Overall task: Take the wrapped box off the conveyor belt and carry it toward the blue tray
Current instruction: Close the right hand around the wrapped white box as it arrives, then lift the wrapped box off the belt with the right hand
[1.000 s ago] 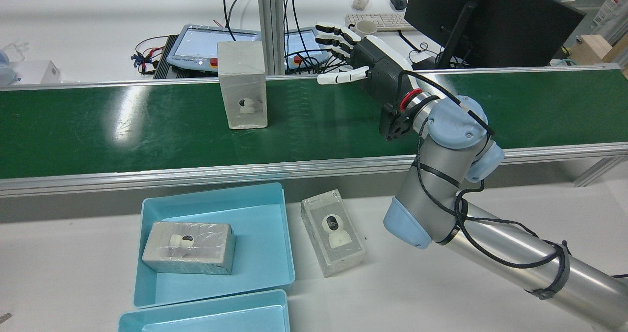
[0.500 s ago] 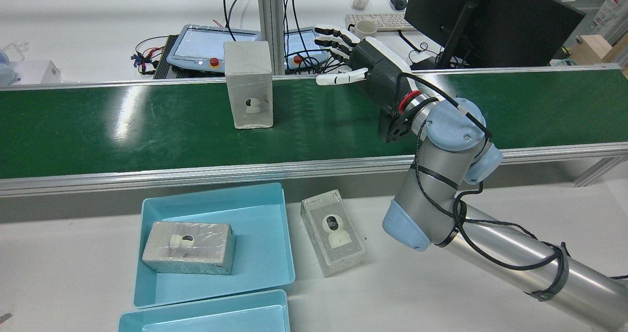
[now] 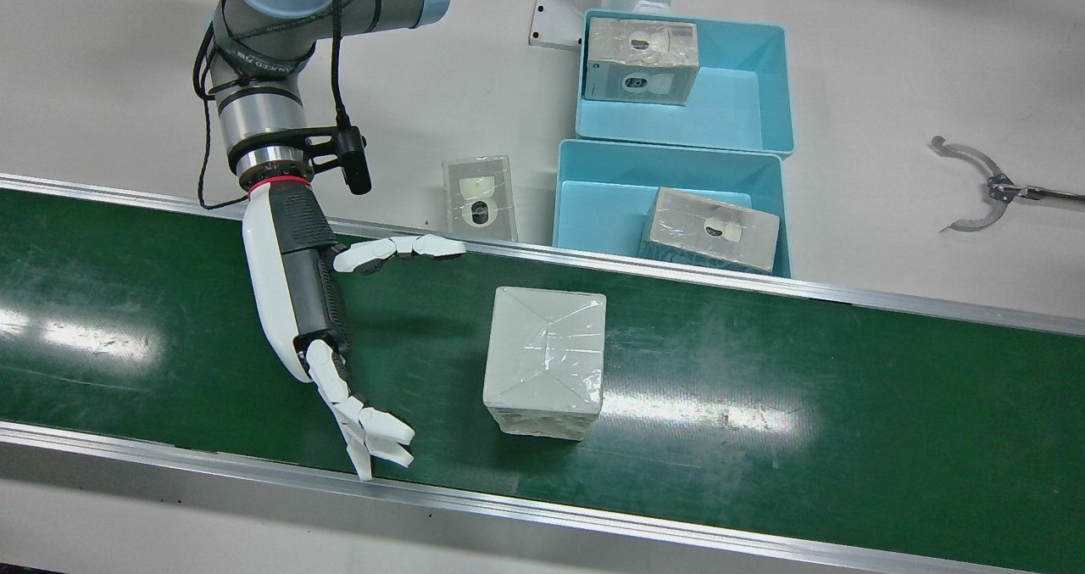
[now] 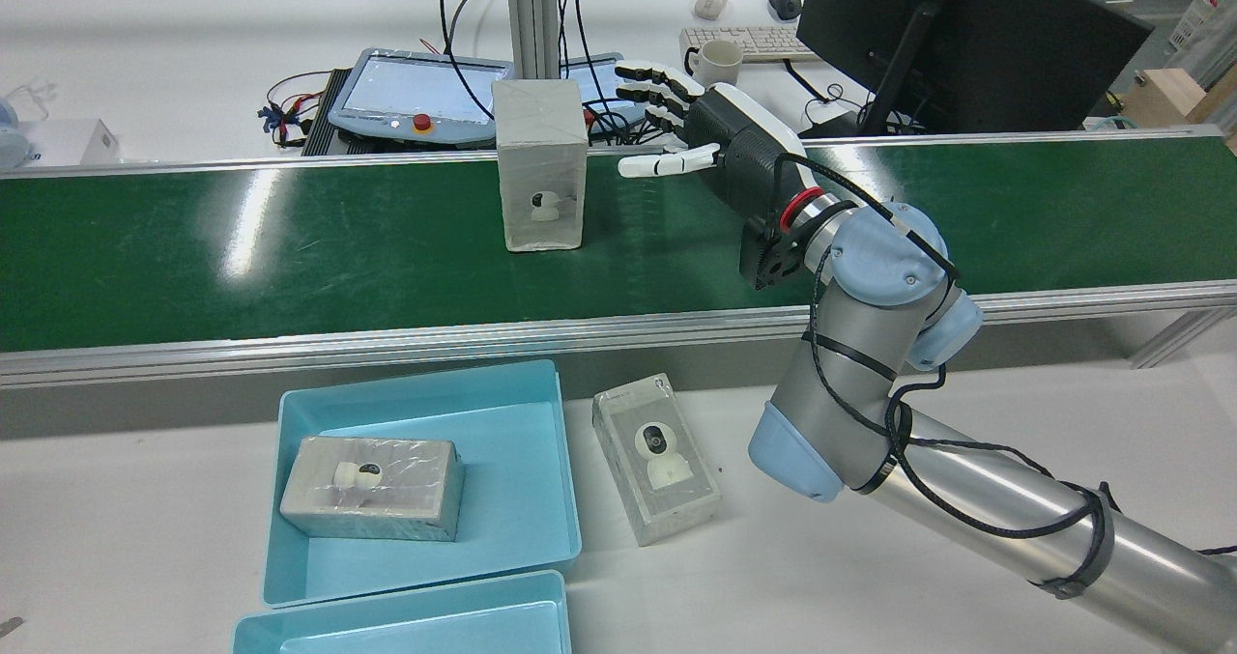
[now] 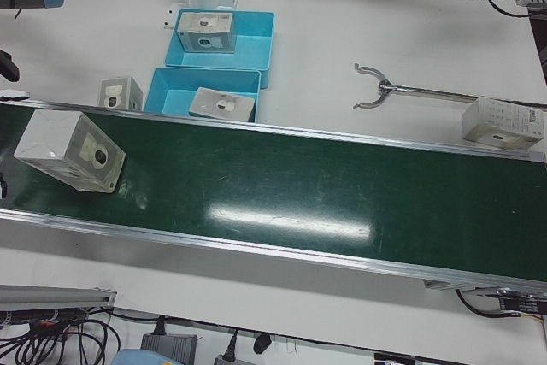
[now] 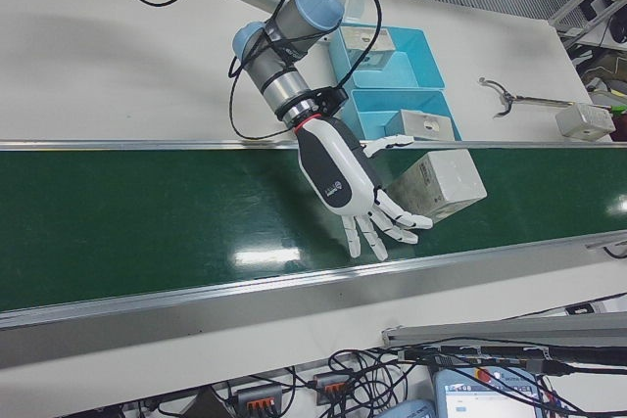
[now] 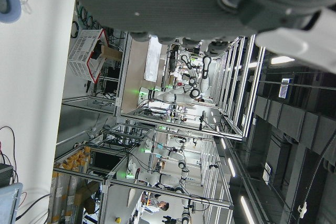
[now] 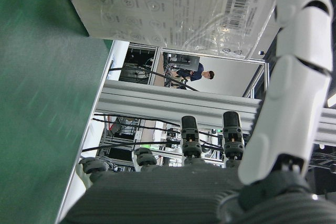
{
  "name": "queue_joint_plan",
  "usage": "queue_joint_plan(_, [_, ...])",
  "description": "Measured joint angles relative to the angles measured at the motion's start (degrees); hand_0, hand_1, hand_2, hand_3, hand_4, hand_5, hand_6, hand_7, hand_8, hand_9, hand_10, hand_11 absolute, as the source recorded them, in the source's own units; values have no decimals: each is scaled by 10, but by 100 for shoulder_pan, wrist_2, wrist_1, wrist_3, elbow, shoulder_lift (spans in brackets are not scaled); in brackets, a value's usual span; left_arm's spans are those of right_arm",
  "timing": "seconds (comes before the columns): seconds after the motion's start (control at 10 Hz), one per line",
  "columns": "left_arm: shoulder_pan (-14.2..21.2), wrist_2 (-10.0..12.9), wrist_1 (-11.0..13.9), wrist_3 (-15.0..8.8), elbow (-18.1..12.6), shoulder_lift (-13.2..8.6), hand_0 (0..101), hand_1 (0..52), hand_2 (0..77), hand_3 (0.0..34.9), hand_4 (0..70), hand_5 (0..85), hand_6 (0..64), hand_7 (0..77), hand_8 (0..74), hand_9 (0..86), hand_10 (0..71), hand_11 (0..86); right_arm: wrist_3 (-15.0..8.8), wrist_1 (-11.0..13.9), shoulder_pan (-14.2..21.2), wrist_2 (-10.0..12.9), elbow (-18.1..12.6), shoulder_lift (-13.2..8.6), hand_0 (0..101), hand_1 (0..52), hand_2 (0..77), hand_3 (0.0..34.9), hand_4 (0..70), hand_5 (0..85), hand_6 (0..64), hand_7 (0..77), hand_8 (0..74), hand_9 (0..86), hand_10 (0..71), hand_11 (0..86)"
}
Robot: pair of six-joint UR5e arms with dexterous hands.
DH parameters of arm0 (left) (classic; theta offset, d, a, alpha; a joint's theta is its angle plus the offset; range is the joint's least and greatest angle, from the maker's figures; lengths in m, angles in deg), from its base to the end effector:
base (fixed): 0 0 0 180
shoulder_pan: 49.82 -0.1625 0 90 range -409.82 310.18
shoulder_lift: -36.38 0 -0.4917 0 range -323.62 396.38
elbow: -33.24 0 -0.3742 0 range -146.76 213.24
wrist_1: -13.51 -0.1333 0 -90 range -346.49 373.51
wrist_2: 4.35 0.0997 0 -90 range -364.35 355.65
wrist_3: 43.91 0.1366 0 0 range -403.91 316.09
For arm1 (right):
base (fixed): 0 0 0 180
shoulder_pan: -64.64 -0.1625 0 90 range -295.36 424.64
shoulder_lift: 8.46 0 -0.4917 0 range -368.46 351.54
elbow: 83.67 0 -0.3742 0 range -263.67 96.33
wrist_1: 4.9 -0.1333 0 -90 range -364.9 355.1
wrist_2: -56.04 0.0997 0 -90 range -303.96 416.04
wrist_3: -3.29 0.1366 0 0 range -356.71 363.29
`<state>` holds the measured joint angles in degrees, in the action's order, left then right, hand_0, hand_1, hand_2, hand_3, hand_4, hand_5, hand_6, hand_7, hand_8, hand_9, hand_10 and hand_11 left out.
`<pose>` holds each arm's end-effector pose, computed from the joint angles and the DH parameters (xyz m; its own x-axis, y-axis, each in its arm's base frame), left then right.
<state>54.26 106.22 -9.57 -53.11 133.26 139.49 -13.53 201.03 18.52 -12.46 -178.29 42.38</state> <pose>-0.2247 -0.5453 0.5940 -0.9808 -0.1117 0.1596 -0.1586 -0.0172 -0.9872 -0.3754 -0.6549 0.3408 -0.9349 0.3127 0.1679 -0.0607 0.3253 -0.9436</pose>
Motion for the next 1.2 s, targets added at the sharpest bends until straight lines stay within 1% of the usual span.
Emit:
queue_joint_plan(0.1, [0,0,0,-1,0,0,0,0,11,0,0,5,0,5,5,0,0,0,1,0,3,32,14,-5,423,115,158,301,60,213,0,191,11,76,16,27])
queue_joint_plan(0.6, [0,0,0,0,0,0,0,0,11,0,0,5,0,5,0,5,0,0,3,-47,12,82,104,-37,423,115,158,301,60,218,0,202,11,76,11,33])
queue_joint_plan(0.7, [0,0,0,0,0,0,0,0,11,0,0,5,0,5,0,5,0,0,3,-54,19,83,107,-39,423,115,158,300,60,218,0,202,11,76,27,44])
queue_joint_plan(0.8, [0,0,0,0,0,0,0,0,11,0,0,5,0,5,0,5,0,0,1,-61,38,88,118,-39,423,115,158,300,60,218,0,202,11,76,27,44])
queue_joint_plan(0.9, [0,0,0,0,0,0,0,0,11,0,0,5,0,5,0,0,5,0,0,-96,71,112,142,-39,423,115,169,301,87,251,0,196,11,76,27,44])
queue_joint_plan(1.1, [0,0,0,0,0,0,0,0,5,0,0,5,0,5,5,0,5,0,7,-178,114,149,193,-38,423,115,169,299,87,251,0,202,11,60,22,44])
queue_joint_plan(1.2, [0,0,0,0,0,0,0,0,11,0,0,5,0,5,5,0,5,0,13,-199,122,156,208,-35,423,104,191,296,169,322,0,185,0,27,33,54])
